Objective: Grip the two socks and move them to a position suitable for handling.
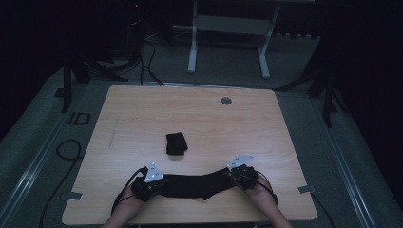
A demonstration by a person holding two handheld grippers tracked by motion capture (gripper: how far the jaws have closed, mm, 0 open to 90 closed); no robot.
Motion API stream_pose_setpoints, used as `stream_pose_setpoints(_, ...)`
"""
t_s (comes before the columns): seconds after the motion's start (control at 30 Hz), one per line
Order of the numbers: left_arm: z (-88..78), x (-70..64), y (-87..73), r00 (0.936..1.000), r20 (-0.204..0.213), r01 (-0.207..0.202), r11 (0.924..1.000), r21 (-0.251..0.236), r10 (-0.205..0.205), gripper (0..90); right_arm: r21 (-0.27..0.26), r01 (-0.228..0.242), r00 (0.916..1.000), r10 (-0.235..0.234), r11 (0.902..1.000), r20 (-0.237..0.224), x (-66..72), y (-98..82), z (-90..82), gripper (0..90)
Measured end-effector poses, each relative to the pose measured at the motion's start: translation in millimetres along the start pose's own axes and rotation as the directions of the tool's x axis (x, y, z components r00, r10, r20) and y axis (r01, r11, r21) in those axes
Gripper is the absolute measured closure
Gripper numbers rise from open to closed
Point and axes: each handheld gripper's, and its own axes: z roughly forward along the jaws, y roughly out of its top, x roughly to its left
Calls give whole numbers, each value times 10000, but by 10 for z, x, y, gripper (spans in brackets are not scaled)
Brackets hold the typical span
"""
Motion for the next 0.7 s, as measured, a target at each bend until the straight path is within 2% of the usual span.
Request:
stream_pose_setpoints(0.1,36,8,36,10000,45,-38,10000,-9,38,900,-80,-94,9999,94,9999,-56,-26,-38,-17,897)
stream_pose_setpoints(0.17,58,12,52,9998,161,98,9999,-61,-97,900,-80,-253,9997,252,9996,-76,-53,-65,-38,898)
stream_pose_setpoints(0.43,126,-61,97,9986,489,-196,9995,-264,209,899,-155,-638,9980,637,9978,-51,-176,-222,-144,898)
stream_pose_setpoints(0.7,211,-100,190,9970,576,-497,9984,-258,511,900,-124,-713,9974,715,9974,124,-203,-293,-200,898)
